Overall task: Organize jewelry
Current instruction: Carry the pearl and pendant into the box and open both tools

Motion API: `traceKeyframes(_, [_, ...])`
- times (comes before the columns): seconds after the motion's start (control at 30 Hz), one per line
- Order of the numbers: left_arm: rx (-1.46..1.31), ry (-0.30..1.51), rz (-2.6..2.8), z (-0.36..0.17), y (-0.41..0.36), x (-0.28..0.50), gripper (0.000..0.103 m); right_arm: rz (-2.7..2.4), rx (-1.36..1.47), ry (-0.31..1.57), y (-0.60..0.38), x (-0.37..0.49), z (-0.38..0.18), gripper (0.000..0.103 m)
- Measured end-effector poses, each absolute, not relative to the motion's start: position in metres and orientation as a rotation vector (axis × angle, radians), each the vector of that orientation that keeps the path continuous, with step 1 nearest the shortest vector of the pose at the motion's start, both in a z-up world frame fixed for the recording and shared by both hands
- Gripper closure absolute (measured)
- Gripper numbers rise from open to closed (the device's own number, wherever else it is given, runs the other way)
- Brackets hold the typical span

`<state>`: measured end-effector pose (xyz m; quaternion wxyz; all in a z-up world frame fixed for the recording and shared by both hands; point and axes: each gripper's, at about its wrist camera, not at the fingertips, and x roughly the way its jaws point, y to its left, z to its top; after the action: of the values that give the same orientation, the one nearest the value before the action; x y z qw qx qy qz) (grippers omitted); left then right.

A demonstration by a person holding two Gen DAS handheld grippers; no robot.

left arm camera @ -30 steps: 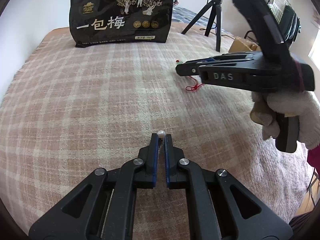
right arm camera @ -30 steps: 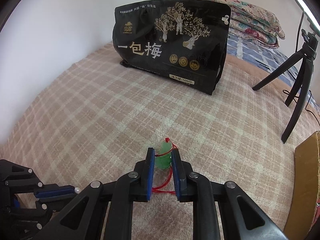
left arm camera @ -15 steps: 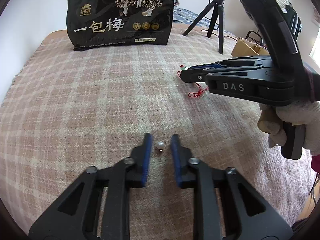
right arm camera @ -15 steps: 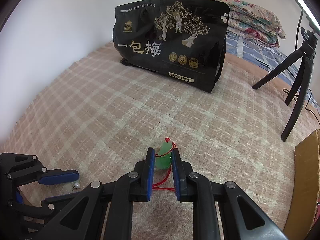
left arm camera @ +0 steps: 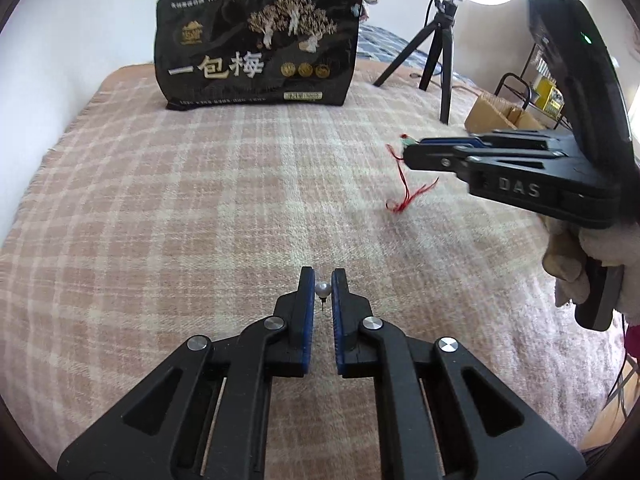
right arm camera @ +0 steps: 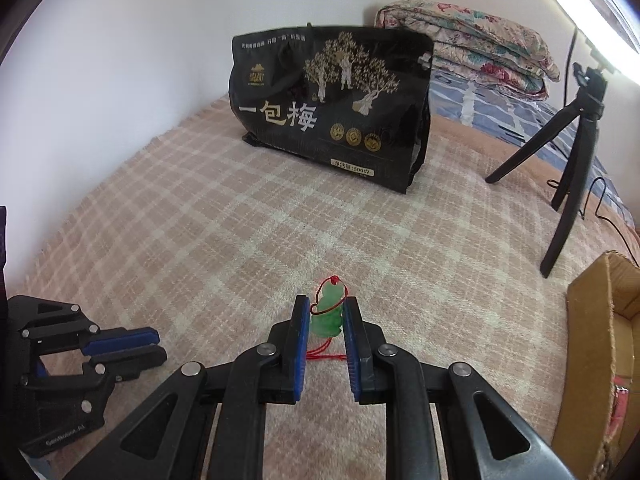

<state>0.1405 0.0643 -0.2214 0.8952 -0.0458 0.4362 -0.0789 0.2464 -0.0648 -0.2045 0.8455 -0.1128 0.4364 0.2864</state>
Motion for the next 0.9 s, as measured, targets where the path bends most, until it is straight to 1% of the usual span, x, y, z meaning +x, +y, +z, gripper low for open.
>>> traceKeyframes(0.53, [-0.087, 0.8, -0.193, -0.153, 0.044, 0.119, 0.097, 0.551, -0.208, 0.818, -0.127, 0.192, -0.124, 0.088])
traceKeyframes(0.9, [-0.084, 0.771, -0.266, -0.13, 0.003, 0.129, 0.097, 0.471, -0.195, 0.802, -0.188, 0.159, -0.1, 0.088])
